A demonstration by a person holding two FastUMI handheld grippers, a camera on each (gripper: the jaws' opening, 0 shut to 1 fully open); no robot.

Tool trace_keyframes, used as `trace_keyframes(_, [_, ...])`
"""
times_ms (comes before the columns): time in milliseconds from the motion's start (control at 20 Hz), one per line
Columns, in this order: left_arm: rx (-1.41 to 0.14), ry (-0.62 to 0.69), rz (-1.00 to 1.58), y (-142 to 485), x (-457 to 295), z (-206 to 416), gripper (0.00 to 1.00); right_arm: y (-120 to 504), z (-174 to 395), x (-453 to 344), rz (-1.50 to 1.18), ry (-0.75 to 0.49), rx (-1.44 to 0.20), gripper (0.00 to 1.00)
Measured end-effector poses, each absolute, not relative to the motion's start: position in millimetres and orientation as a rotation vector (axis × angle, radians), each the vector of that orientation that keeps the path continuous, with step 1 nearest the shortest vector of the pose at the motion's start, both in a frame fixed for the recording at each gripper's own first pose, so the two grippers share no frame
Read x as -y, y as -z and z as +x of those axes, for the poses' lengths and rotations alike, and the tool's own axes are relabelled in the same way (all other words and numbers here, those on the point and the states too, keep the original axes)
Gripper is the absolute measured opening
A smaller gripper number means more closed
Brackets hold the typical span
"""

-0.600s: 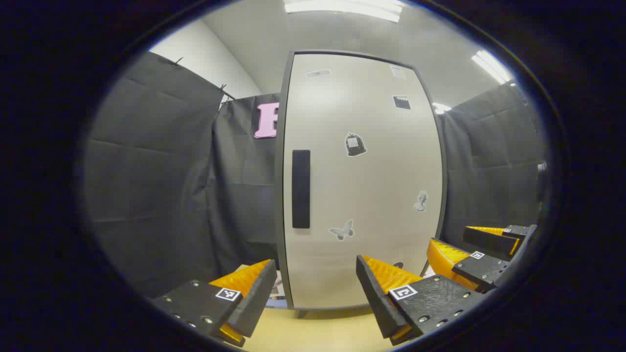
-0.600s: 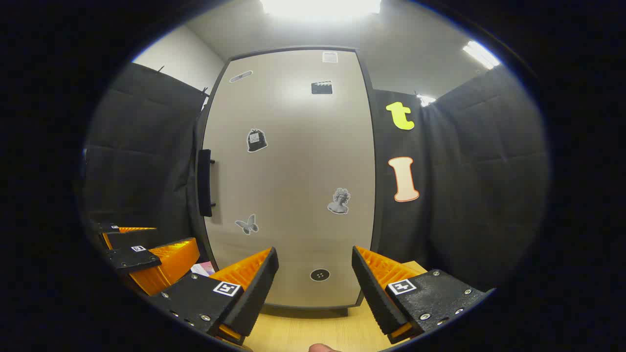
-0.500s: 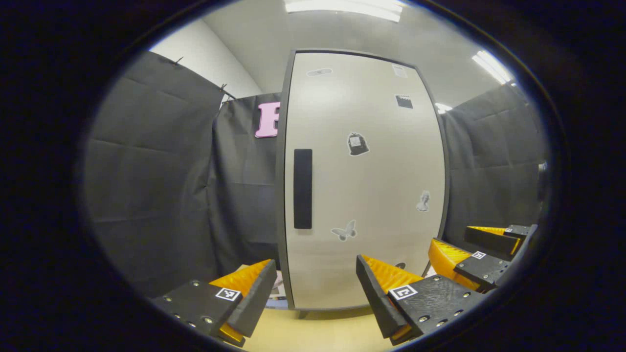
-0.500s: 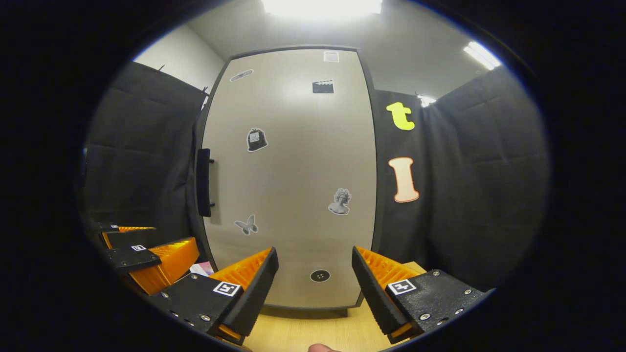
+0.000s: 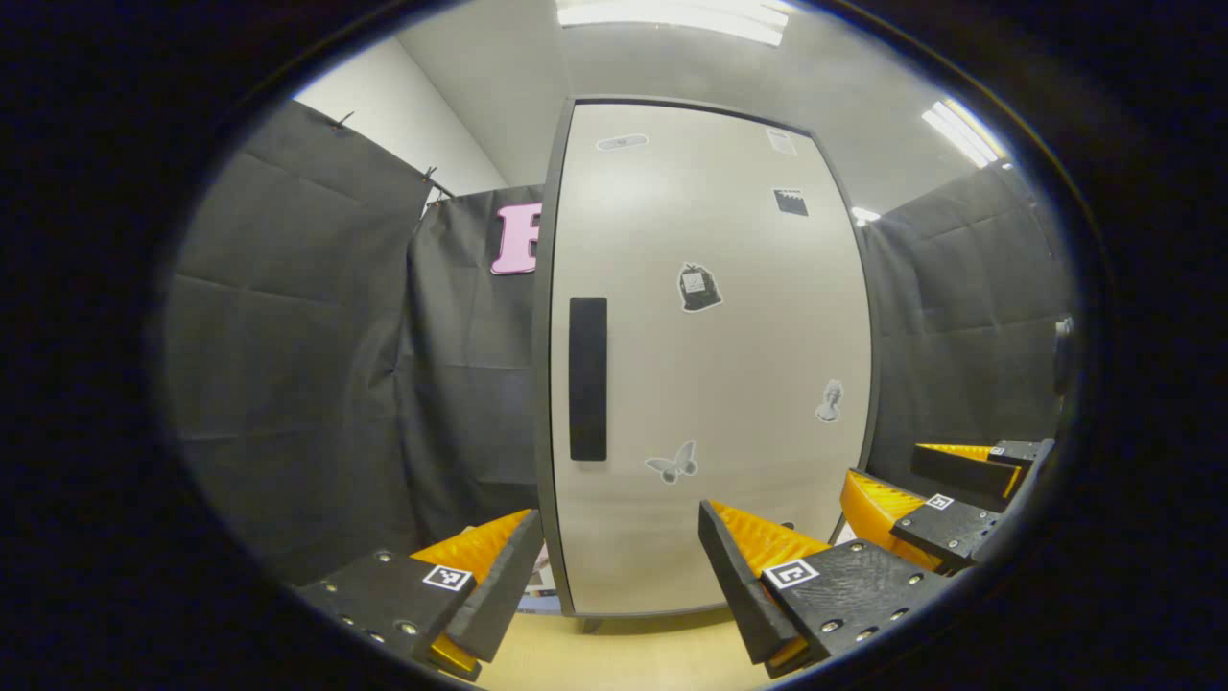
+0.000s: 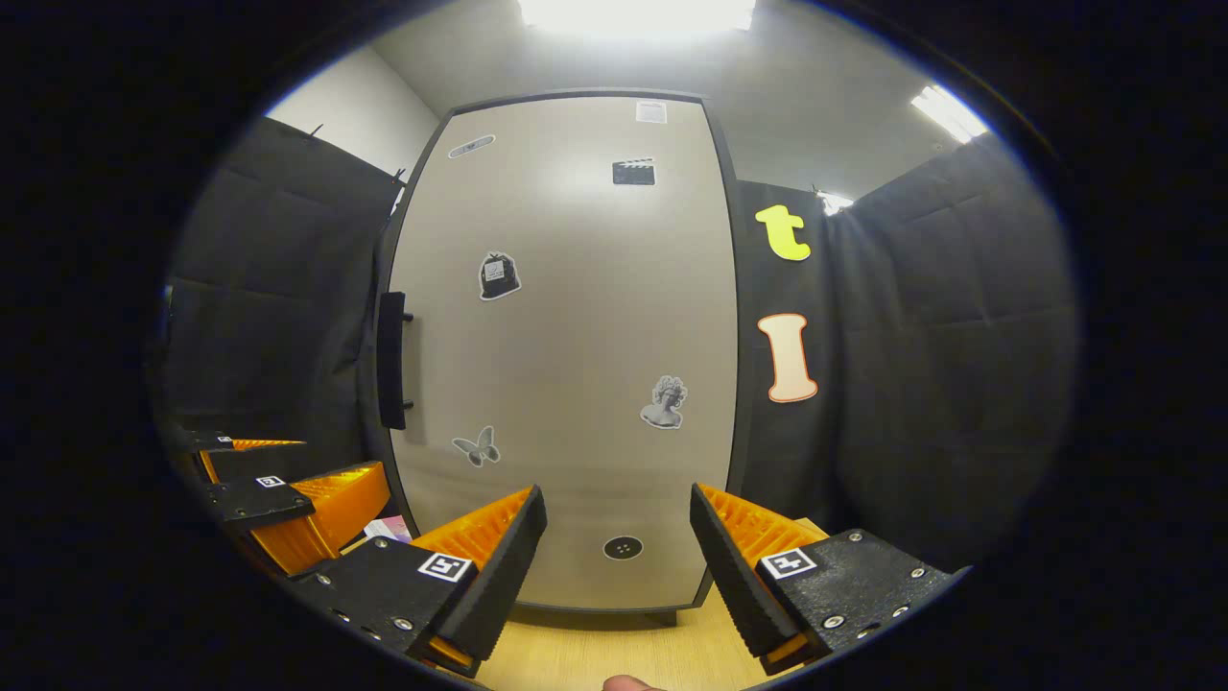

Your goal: Open the cabinet door with the right hand, grasp the bottle in the cabinet with the left hand and place it on the coaster, then close the cabinet door with the right hand.

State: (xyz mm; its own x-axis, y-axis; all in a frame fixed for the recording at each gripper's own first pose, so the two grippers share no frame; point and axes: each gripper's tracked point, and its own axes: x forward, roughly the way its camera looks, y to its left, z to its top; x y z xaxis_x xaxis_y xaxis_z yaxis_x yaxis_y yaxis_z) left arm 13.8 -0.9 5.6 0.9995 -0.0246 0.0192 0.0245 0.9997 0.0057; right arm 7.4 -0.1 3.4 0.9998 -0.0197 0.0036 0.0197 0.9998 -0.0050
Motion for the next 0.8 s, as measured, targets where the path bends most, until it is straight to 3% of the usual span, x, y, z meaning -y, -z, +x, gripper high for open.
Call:
trace_keyframes(700, [0.021, 0.017, -0.002, -2.1, -0.2, 3.6, 0.96, -9.4, 2.5, -5.7, -0.015, -0.007, 0.011, 0.93])
trace_keyframes(800, [0.027, 0.012, 0.008, -2.5, -3.7, -1.5, 0.93, -12.5, 4.2, -5.4, -0.014, -0.008, 0.015, 0.93])
